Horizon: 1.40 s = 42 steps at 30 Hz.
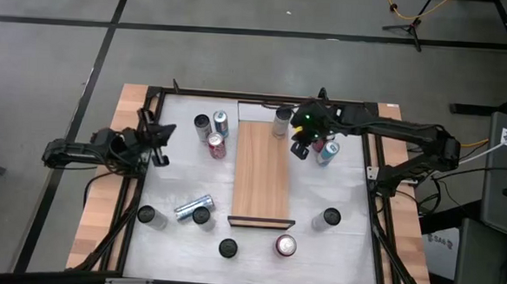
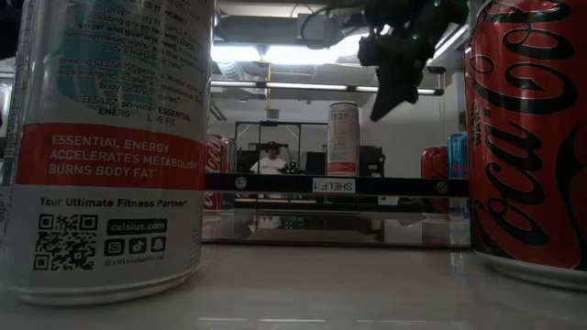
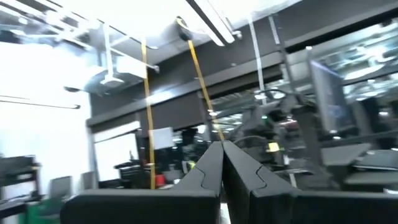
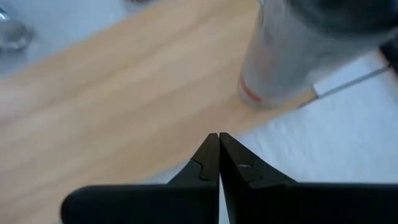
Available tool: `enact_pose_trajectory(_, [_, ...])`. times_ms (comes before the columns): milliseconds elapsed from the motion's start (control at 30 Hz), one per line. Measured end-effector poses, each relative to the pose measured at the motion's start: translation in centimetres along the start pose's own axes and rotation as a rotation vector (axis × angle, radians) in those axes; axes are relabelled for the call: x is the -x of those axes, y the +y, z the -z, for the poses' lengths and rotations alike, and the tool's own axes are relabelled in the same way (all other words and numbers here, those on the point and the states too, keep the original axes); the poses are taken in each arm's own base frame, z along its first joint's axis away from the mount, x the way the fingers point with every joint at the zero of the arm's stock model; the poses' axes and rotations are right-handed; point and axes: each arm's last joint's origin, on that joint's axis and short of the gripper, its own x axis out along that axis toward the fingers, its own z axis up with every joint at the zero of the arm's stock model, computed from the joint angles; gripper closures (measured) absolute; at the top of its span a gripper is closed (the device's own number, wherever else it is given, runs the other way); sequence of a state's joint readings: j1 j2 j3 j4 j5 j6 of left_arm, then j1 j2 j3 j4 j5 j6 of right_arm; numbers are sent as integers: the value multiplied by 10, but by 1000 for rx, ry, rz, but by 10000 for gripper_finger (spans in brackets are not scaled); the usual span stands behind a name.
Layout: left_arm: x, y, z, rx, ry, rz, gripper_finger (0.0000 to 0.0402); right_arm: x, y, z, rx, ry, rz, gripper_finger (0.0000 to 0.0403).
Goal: Place canned beverage on shelf
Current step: Put the white pink soda can on the shelf aligned with the other white pink soda can
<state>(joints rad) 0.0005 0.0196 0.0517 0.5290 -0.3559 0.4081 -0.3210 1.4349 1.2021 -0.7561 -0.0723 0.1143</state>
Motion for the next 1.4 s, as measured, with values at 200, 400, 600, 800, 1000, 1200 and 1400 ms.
enact_pose_trajectory(200, [-3,6,-14,2,-30,-34,401,7,2,-9,-6,-46,-6,402])
enact_pose_trajectory(400, [-3,7,-18,11,-52,-41,401,7,2,-10,-6,-62,-8,402])
enact_pose_trajectory(600, [-3,8,-20,22,-80,-52,401,7,2,-10,-7,-65,-8,402])
enact_pose_trajectory(800, [-2,10,-28,67,-172,-28,401,7,2,-10,-7,-65,-8,402])
enact_pose_trajectory(1000, [-1,11,-28,192,-176,-38,398,7,2,-10,-7,-65,-8,402])
enact_pose_trajectory(1200, [-1,12,-28,290,-162,-75,332,7,2,-10,-7,-65,-8,402])
enact_pose_trajectory(1400, [-1,13,-27,362,-156,-98,240,7,2,-10,-7,-65,-8,402])
